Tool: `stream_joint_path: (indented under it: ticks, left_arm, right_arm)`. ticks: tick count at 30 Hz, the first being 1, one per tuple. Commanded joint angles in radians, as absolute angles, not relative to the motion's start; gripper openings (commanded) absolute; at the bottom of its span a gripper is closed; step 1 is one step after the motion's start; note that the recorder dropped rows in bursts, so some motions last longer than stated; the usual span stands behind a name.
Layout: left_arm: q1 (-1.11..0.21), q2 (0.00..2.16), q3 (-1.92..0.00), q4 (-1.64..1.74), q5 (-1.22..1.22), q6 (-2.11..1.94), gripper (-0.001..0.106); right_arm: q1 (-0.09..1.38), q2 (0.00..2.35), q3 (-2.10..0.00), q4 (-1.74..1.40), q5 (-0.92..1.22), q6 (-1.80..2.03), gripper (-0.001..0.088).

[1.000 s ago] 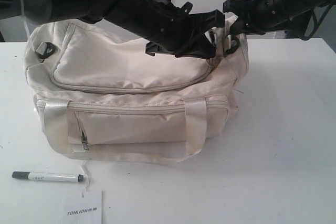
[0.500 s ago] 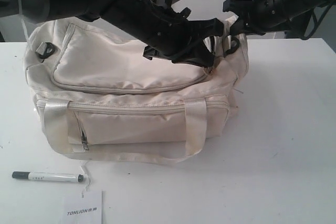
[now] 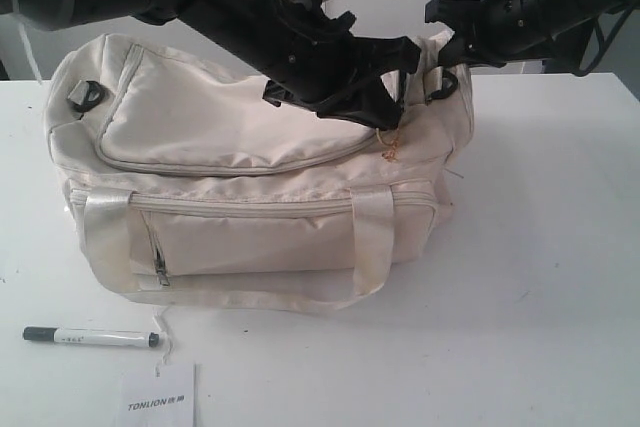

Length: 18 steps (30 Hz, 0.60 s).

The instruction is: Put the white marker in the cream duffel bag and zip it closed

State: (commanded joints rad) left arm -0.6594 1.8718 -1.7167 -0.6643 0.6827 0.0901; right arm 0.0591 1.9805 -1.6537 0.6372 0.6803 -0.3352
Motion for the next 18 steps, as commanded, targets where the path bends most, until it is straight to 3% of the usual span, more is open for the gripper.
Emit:
stream_joint_path:
  ticks: [18]
  left_arm:
    - [-0.659, 1.854, -1.717, -0.604, 0.719, 0.105, 0.000]
  right_arm:
    - [0.059, 1.981, -1.654, 0.637, 0.693, -0.335, 0.0000]
